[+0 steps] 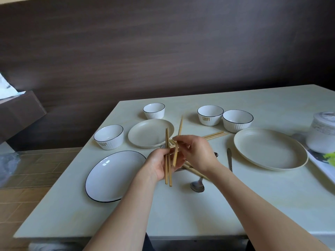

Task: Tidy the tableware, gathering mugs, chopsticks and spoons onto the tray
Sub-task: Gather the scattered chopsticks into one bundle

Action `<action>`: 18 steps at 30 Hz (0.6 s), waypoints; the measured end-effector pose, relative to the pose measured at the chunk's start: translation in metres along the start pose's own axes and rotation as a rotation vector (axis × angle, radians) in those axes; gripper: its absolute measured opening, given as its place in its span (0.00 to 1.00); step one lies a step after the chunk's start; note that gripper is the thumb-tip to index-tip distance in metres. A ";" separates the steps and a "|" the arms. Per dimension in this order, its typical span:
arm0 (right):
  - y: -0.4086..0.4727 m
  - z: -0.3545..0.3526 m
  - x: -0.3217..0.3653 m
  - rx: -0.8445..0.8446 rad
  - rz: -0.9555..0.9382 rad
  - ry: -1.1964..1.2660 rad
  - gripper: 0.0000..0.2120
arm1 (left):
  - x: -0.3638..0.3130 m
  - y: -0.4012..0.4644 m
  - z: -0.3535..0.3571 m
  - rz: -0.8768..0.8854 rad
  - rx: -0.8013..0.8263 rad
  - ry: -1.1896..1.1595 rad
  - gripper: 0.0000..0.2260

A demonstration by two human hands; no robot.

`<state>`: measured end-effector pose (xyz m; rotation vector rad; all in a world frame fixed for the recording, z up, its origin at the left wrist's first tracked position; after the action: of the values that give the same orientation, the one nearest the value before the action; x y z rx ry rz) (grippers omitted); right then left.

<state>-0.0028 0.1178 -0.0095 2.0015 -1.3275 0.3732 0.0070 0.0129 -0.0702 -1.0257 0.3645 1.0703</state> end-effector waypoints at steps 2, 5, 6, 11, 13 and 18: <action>-0.002 0.010 -0.001 0.121 -0.009 -0.077 0.16 | 0.001 0.000 -0.001 -0.017 0.007 0.013 0.14; -0.006 0.015 -0.001 0.208 0.004 -0.072 0.15 | 0.003 0.002 -0.003 -0.025 0.006 0.058 0.15; -0.006 0.016 -0.001 0.220 0.005 -0.070 0.14 | 0.003 0.002 -0.002 -0.025 0.010 0.072 0.15; -0.007 0.021 -0.004 0.240 0.017 -0.063 0.13 | 0.004 0.002 0.000 -0.029 0.031 0.060 0.16; -0.008 0.022 -0.003 0.260 0.013 -0.072 0.17 | 0.004 0.002 0.000 -0.027 0.025 0.071 0.15; -0.007 0.020 -0.004 0.225 0.050 -0.065 0.19 | 0.002 0.002 -0.002 0.003 -0.010 0.020 0.13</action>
<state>-0.0012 0.1090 -0.0286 2.1840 -1.4314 0.5047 0.0067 0.0129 -0.0737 -1.0452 0.3770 1.0661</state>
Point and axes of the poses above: each hand's wrist, its own y-axis towards the middle knuckle, its own z-axis out of the palm, x = y × z, the point moved 7 cm from there along y, towards the middle knuckle, and after that the axes turned 8 degrees about -y, right-handed, at the moved point
